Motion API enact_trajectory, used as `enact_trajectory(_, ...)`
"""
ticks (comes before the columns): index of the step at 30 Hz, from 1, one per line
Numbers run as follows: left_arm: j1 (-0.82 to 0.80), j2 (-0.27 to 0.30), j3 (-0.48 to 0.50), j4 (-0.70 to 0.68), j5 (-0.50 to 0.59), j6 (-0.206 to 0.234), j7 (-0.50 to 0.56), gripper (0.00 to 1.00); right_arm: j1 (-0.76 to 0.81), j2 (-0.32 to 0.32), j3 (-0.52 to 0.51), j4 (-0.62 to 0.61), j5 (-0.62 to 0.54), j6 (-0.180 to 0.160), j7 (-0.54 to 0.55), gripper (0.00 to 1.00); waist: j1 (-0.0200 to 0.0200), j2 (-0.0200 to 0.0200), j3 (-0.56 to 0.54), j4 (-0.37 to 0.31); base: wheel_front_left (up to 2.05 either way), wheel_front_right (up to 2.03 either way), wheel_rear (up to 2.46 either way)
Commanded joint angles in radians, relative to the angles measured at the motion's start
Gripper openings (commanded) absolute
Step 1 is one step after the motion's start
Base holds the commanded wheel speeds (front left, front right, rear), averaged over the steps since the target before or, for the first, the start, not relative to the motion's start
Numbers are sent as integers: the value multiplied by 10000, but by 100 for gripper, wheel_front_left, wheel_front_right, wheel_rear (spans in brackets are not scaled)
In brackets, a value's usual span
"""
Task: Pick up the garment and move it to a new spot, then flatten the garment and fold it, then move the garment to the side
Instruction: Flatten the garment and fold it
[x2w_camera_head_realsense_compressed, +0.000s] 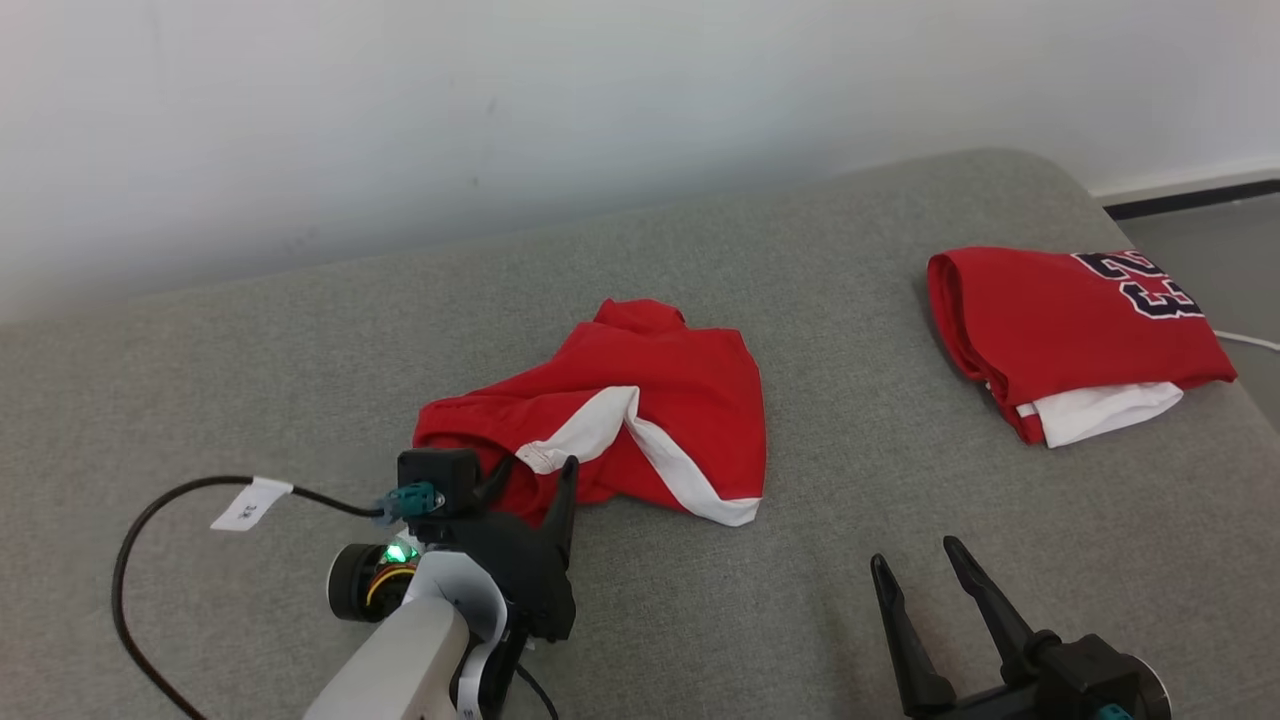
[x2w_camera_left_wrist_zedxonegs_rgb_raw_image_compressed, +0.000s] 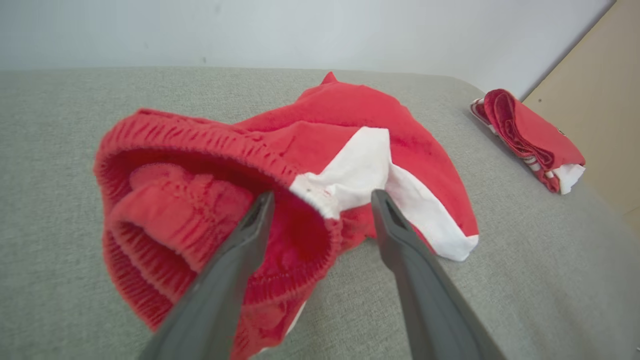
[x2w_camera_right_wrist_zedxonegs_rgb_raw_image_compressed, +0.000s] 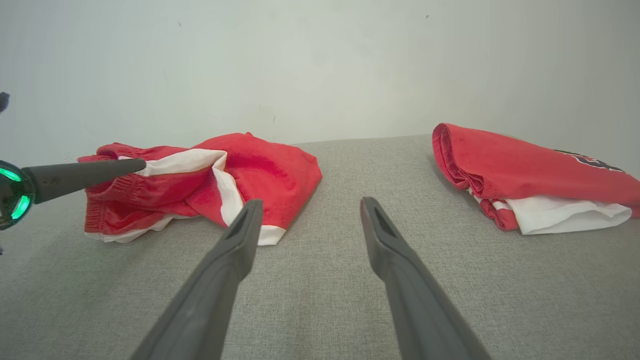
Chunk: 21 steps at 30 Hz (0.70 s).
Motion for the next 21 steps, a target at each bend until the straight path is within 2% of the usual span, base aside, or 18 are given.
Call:
enact_trajectory(1, -221, 20, -76, 181, -142, 121, 57, 100, -109, -4, 14, 32, 31, -9, -6, 100, -2, -2, 137, -119, 0, 0, 0)
enact_trajectory(4, -459, 15, -174, 425, -367, 281, 38, 100, -137, -11, 34, 51, 43, -9, -6, 100, -2, -2, 140, -158, 0, 0, 0)
enact_trajectory(5, -503, 18, -208, 479, -440, 296, 7, 95, -110, -10, 15, 59, 45, -9, -6, 100, -2, -2, 127, -163, 0, 0, 0)
enact_trajectory(6, -531, 20, -246, 540, -518, 274, -29, 73, -88, -10, 4, 72, 53, -9, -6, 100, -2, -2, 107, -168, 0, 0, 0)
enact_trajectory(7, -569, 20, -277, 596, -536, 258, -66, 42, -66, -8, 9, 84, 55, -9, -6, 100, -2, -2, 84, -177, 0, 0, 0)
enact_trajectory(9, -688, 15, -383, 624, -565, 214, -170, 15, -28, 6, 3, 117, 56, -9, -6, 100, -2, -2, 31, -186, 0, 0, 0)
enact_trajectory(10, -688, 15, -383, 624, -565, 214, -170, 15, -28, 6, 3, 117, 56, -9, -6, 100, -2, -2, 31, -186, 0, 0, 0)
enact_trajectory(11, -722, 17, -440, 605, -606, 175, -186, 0, -10, 15, -1, 128, 62, -9, -6, 100, -2, -2, 4, -183, 0, 0, 0)
enact_trajectory(16, -796, 20, -725, 456, -868, -32, 58, 0, 35, 72, 63, 172, 66, -9, -6, 100, -2, -2, -211, -231, 0, 0, 0)
enact_trajectory(21, -930, 15, -619, -364, -2246, -611, 748, 0, 142, 122, 131, 247, 77, -9, -6, 100, -2, -2, -576, -440, 0, 0, 0)
